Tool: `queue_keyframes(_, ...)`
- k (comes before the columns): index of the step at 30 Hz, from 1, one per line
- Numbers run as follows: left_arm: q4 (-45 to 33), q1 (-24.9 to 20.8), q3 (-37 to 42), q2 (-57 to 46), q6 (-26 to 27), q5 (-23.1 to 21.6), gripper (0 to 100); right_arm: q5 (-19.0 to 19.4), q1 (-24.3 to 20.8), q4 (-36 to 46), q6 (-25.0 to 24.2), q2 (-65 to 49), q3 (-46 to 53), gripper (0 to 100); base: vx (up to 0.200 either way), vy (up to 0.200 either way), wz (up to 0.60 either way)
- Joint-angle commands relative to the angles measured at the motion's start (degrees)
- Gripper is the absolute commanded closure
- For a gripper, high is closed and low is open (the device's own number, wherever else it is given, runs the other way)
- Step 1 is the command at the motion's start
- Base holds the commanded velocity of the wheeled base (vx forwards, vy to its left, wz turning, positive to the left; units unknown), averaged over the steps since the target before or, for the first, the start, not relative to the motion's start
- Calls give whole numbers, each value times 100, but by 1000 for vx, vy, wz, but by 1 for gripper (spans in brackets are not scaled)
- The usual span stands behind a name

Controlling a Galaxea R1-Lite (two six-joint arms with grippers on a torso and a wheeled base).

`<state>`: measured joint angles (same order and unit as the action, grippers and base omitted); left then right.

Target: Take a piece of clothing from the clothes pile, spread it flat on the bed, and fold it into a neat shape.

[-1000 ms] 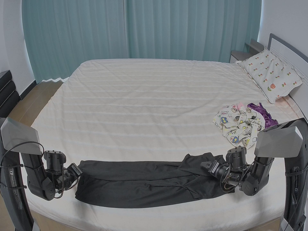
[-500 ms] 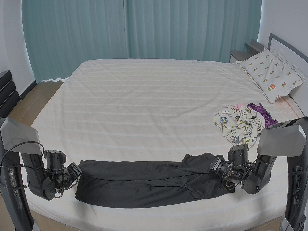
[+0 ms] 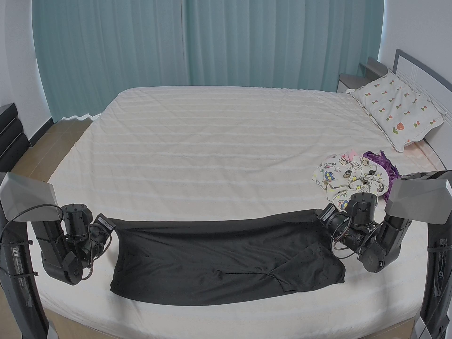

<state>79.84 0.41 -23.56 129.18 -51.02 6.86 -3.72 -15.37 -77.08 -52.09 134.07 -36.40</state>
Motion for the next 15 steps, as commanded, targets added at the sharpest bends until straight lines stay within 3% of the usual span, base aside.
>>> queue_keyframes(1,436,161,-148,221,-84,131,100,-15,78,-158,-20,119,81,100,0,0,0)
queue_keyframes(9,858,134,71,863,391,113,100,20,78,9,208,198,476,100,0,0,0)
queue_keyframes(11,885,11,229,1153,848,105,100,55,96,35,393,321,590,100,0,0,0)
queue_keyframes(15,928,-68,405,1206,892,96,100,73,113,44,568,374,713,100,0,0,0)
